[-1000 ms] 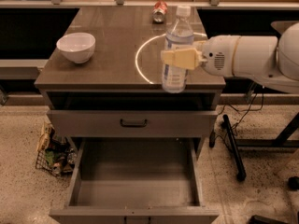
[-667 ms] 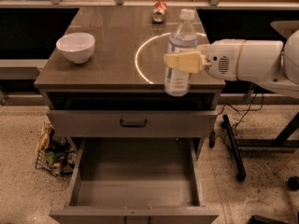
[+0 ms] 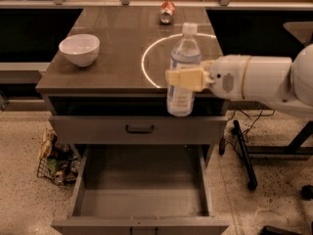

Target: Place blue plastic bottle into middle drawer

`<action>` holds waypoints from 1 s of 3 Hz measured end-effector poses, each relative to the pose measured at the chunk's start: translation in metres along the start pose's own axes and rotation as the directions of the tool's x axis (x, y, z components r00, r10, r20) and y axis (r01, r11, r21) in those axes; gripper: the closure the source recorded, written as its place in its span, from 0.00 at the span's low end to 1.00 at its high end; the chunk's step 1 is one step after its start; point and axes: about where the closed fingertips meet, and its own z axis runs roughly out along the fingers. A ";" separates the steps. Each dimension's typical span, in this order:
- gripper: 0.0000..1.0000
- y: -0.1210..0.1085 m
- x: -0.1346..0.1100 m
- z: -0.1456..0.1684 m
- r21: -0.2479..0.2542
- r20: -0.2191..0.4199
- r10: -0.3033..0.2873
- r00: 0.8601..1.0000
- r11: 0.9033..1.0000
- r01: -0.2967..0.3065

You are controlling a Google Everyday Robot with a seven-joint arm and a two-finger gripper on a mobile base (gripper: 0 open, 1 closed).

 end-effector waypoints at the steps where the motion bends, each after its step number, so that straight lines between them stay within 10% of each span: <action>1: 1.00 0.017 0.046 0.006 -0.017 0.016 0.078 0.997 0.997 -0.078; 3: 1.00 0.030 0.127 0.060 -0.138 0.036 -0.058 0.998 0.988 0.063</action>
Offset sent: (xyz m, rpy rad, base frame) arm -0.0406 0.0596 -0.1290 0.0836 -0.1188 0.1689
